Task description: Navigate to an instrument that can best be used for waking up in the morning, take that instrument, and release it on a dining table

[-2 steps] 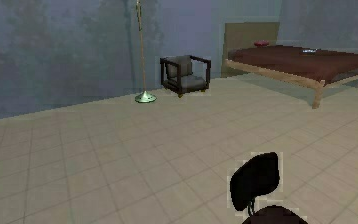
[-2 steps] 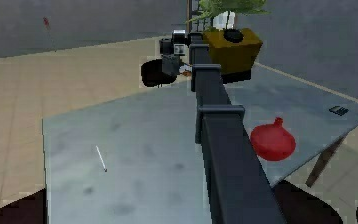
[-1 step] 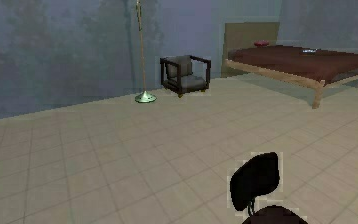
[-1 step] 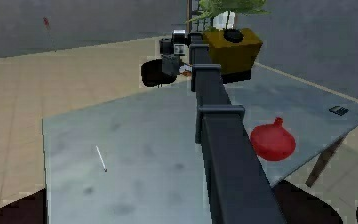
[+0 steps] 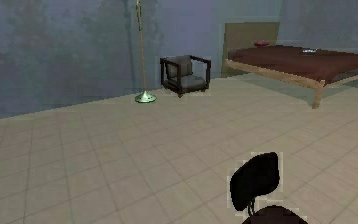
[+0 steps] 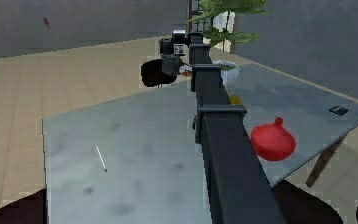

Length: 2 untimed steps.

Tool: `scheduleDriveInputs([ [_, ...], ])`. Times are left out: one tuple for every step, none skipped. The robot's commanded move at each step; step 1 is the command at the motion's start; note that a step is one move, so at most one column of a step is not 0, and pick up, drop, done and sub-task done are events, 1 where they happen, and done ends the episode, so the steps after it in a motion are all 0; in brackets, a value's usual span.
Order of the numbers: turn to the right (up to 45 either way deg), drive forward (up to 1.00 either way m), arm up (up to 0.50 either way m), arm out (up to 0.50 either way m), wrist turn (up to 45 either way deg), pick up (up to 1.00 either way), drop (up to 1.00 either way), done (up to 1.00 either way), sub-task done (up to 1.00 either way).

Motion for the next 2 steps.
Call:
scheduleDriveInputs([
  [0.0,0.0,0.0,-0.1,0.0,0.0,0.0,0.0,0.0],
  [0.0,0.0,0.0,0.0,0.0,0.0,0.0,1.0,0.0],
])
